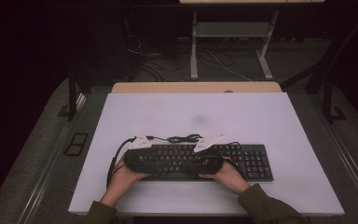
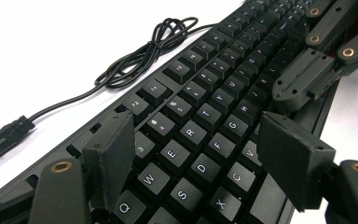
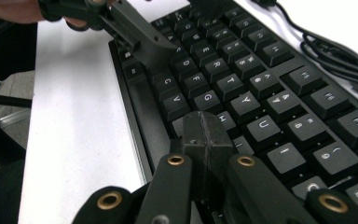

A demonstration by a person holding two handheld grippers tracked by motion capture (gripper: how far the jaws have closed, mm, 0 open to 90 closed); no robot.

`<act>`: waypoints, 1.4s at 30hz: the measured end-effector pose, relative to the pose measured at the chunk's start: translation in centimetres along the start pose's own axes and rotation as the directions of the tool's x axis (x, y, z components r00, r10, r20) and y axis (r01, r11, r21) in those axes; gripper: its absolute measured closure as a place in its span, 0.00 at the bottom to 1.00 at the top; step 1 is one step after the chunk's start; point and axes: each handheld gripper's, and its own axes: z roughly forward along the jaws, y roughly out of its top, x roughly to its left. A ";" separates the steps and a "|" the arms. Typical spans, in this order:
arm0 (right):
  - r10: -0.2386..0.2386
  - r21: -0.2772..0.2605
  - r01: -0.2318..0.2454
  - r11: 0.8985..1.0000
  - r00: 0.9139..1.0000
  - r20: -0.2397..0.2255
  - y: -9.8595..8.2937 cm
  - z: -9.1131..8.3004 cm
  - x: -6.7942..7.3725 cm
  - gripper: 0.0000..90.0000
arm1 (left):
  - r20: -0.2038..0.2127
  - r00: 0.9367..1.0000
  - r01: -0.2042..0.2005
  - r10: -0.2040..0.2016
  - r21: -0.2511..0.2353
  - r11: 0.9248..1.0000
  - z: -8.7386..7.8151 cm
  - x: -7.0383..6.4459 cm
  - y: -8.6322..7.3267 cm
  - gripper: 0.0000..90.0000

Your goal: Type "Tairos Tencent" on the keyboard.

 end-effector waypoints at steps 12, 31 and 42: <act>0.020 -0.058 -0.019 0.998 1.000 0.014 0.2 -1.2 -0.7 0.76 | 0.030 0.999 -0.013 0.013 0.005 1.000 -0.5 -0.2 0.1 0.46; 0.051 -0.083 -0.044 0.996 0.995 0.085 -0.3 -1.9 -2.0 0.41 | 0.126 0.990 -0.071 0.064 0.052 0.996 -0.7 -1.0 0.1 0.98; 0.060 -0.089 -0.051 0.995 0.993 0.099 -0.5 -2.2 -2.5 0.38 | 0.132 0.988 -0.091 0.079 0.083 0.992 0.0 -1.2 -0.1 0.99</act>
